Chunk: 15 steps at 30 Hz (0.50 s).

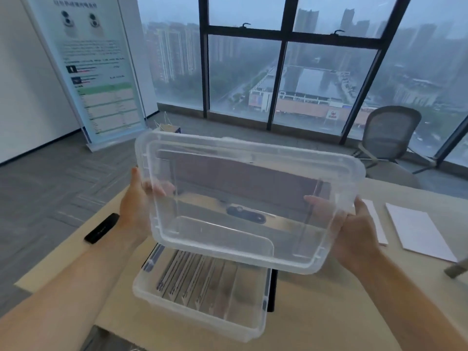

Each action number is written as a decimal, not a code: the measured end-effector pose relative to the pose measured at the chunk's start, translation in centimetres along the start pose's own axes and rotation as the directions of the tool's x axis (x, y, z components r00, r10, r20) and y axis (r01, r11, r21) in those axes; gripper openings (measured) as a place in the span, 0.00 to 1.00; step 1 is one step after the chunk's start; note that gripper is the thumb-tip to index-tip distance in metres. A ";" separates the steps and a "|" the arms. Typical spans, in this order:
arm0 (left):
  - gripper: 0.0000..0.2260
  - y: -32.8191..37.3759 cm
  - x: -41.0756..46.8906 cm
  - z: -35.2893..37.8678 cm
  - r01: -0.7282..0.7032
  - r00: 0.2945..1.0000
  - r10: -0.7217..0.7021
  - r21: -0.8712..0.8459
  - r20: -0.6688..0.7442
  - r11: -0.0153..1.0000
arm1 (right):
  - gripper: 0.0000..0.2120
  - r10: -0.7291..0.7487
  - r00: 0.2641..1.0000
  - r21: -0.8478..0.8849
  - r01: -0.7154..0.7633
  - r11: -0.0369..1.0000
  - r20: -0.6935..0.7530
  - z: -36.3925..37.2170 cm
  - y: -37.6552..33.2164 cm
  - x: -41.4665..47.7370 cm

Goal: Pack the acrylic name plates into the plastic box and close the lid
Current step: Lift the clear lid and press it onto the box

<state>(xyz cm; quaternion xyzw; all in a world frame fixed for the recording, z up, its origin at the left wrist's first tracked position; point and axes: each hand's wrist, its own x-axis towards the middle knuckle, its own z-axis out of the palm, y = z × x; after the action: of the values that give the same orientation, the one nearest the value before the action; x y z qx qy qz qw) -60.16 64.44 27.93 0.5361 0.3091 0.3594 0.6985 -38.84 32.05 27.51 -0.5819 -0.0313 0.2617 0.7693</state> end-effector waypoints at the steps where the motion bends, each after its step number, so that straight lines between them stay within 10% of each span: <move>1: 0.28 0.1 0.9 -0.5 -0.019 0.999 0.019 -0.017 0.026 1.000 | 0.24 -0.015 0.999 0.041 0.014 0.999 0.037 0.3 0.3 0.5; 5: 0.11 0.2 3.4 -1.9 0.036 0.978 0.019 -0.257 0.209 0.966 | 0.20 0.143 0.988 -0.033 -0.141 0.989 0.052 1.5 0.8 3.3; 11: 0.13 -0.5 7.6 -5.1 0.414 0.871 -0.317 -0.214 0.376 0.885 | 0.63 0.159 0.960 -0.117 -0.135 0.984 0.231 3.8 0.4 6.0; 15: 0.29 -2.1 10.9 -6.9 0.376 0.864 -0.439 0.267 0.245 0.888 | 0.37 -0.051 0.994 -0.338 0.082 0.937 0.099 6.0 2.7 6.9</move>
<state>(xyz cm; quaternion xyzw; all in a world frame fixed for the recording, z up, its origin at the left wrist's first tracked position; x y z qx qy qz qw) -59.43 76.84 23.79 0.5769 0.3428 0.0829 0.7367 -36.00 40.83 25.15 -0.6931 -0.1300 0.2515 0.6629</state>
